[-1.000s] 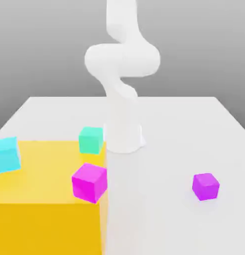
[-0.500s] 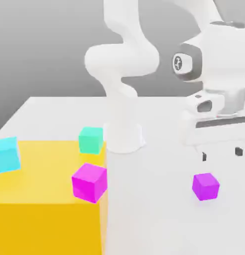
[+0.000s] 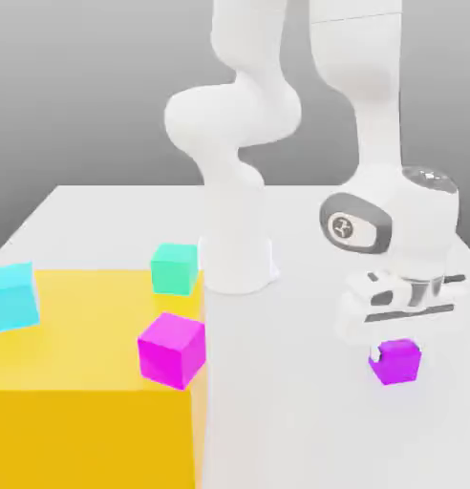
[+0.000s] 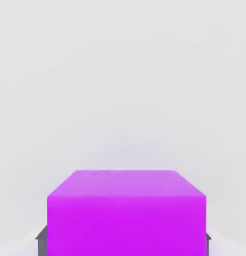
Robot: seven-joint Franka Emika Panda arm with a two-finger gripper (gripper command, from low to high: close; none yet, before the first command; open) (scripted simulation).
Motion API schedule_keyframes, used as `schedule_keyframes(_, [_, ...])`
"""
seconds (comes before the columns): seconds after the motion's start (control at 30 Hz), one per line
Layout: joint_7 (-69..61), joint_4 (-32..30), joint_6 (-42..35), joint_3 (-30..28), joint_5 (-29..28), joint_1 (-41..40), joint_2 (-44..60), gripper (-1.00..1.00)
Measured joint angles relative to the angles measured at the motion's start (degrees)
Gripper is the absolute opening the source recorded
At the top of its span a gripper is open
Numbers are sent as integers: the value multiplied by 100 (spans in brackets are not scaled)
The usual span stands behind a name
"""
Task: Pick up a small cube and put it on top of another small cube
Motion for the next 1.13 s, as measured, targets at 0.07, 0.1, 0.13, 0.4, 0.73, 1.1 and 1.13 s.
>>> schedule_keyframes(0.07, [-147, -45, -158, 224, 189, -179, -194, -100])
schedule_keyframes(0.1, [-309, -86, -289, 404, 402, -309, -365, -100])
schedule_keyframes(0.13, [-476, -128, -432, 607, 623, -459, -555, -100])
schedule_keyframes(0.4, [-2205, 462, -2031, 707, 1919, -1310, -1620, -100])
schedule_keyframes(0.73, [-4399, 2526, -4501, -328, 2054, -2793, -2033, -100])
schedule_keyframes(1.1, [-5507, 3068, -4926, -782, 2081, -3493, -1904, 100])
schedule_keyframes(1.13, [-5507, 3068, -4926, -781, 2080, -3493, -1904, 100])
